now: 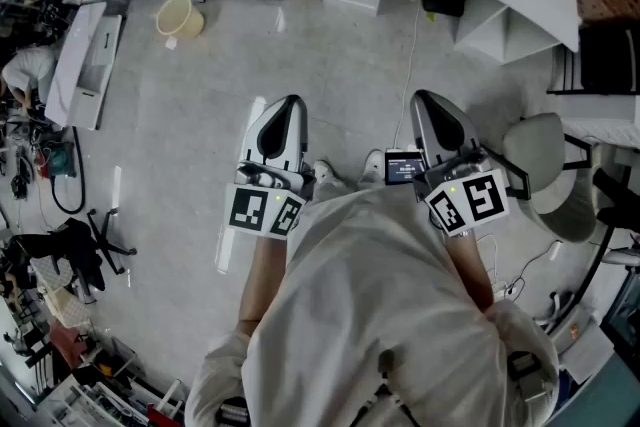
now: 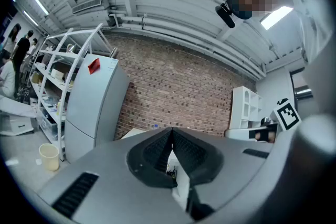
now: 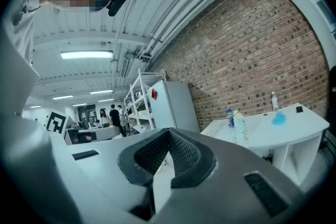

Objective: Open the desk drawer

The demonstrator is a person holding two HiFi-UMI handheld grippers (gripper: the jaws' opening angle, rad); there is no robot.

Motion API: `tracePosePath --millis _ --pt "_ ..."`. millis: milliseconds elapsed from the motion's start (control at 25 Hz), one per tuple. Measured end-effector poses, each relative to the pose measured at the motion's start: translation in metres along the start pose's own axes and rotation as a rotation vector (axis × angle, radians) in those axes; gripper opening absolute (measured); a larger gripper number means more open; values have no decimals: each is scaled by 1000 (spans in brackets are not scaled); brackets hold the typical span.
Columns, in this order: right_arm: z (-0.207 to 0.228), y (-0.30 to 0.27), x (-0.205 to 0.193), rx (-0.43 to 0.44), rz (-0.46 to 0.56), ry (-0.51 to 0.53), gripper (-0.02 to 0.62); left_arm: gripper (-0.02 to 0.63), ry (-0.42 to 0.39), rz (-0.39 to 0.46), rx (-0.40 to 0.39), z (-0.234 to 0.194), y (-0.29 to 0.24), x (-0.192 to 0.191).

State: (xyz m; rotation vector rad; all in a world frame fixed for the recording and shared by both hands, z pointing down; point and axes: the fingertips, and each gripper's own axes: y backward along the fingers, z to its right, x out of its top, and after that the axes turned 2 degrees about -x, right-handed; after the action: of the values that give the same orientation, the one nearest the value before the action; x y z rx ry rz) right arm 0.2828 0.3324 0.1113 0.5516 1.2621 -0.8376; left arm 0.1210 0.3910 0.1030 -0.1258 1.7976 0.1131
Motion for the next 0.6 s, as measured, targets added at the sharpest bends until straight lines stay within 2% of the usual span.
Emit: tracePosePath --millis 200,600 --pt "-22 16 -13 8 -38 3 26 8 -54 -23 -28 9 19 -6" --pt "-46 21 -3 -20 -5 17 26 8 -19 -37 -50 -9 45 -6"
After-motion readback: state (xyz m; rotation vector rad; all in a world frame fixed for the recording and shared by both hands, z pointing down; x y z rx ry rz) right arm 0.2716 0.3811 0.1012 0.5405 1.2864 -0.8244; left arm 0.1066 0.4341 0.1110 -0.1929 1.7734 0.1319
